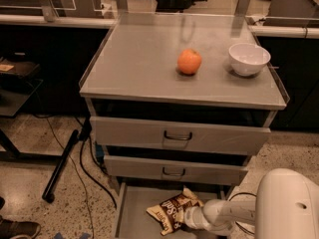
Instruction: Pick brown chip bag from bottom drawer and place on counter
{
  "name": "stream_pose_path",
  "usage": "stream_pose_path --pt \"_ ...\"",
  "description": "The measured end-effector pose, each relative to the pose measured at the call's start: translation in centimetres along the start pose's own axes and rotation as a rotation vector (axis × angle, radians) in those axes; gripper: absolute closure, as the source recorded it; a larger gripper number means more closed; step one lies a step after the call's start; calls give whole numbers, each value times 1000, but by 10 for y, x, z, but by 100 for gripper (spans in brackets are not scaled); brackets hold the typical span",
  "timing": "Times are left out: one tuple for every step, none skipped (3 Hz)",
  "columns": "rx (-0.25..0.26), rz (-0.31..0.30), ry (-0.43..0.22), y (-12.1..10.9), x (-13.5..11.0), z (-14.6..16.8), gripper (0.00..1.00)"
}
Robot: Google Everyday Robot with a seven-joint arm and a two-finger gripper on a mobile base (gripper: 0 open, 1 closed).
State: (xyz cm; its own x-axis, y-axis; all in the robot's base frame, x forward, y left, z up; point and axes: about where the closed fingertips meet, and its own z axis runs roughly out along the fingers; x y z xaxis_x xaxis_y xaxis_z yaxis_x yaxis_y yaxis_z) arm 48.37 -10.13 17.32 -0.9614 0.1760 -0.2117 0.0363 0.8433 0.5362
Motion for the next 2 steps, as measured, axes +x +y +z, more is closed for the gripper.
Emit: stream_pose_path --pt "0 0 0 0 0 0 100" --pt "0 0 0 0 0 0 81"
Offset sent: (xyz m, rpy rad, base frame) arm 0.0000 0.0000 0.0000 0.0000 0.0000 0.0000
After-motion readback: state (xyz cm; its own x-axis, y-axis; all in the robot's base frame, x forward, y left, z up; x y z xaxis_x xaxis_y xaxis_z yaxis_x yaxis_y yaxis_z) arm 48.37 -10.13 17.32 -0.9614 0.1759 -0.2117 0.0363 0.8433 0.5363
